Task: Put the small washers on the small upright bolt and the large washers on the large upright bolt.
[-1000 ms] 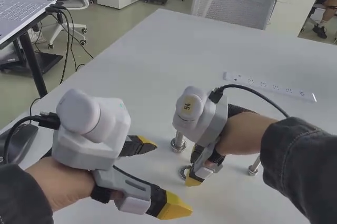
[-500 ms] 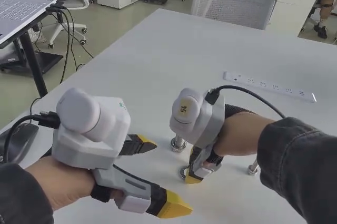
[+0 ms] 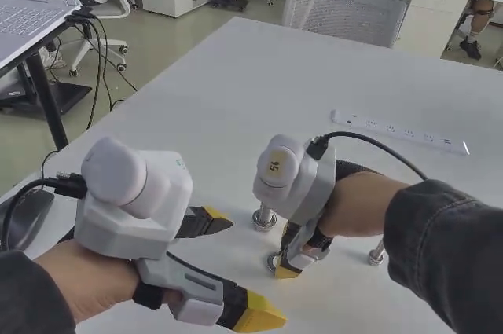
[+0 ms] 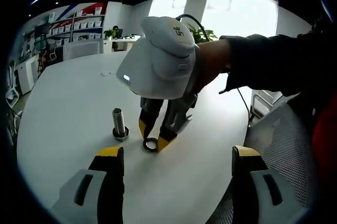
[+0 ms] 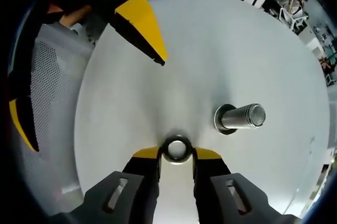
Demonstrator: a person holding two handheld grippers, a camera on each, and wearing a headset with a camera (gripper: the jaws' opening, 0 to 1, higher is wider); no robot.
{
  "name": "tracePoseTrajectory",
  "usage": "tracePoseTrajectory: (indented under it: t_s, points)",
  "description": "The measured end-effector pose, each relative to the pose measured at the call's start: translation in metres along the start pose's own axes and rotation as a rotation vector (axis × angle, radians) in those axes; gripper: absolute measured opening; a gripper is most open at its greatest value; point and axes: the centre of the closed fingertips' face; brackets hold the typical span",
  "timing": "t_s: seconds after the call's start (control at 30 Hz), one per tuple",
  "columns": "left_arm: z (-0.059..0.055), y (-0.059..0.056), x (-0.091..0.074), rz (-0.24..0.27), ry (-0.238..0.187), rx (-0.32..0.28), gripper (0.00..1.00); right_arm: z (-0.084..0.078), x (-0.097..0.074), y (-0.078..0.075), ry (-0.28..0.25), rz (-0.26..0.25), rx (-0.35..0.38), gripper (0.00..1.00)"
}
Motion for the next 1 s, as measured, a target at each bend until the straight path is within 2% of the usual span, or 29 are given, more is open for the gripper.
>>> tracePoseTrajectory:
  t_s: [0.57, 1.0]
  points:
    - [-0.0009, -0.0010, -0.0005, 0.001, 0.005, 0.003, 0.84, 0.0011, -0.0003, 0.0017, -0.016, -0.005, 0.021, 0.23]
    - [-0.0016, -0.0013, -0.0001, -0.002, 0.004, 0.003, 0.84, -0.0046, -0.0020, 0.0005, -0.011, -0.009, 0.033, 0.23]
Point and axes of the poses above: the centre of the closed fingertips' face, and the gripper's own axes: x roughly forward along the fingers, y roughly to its left, z roughly out of its top, and after that the axes turned 7 degrees about x, right-handed
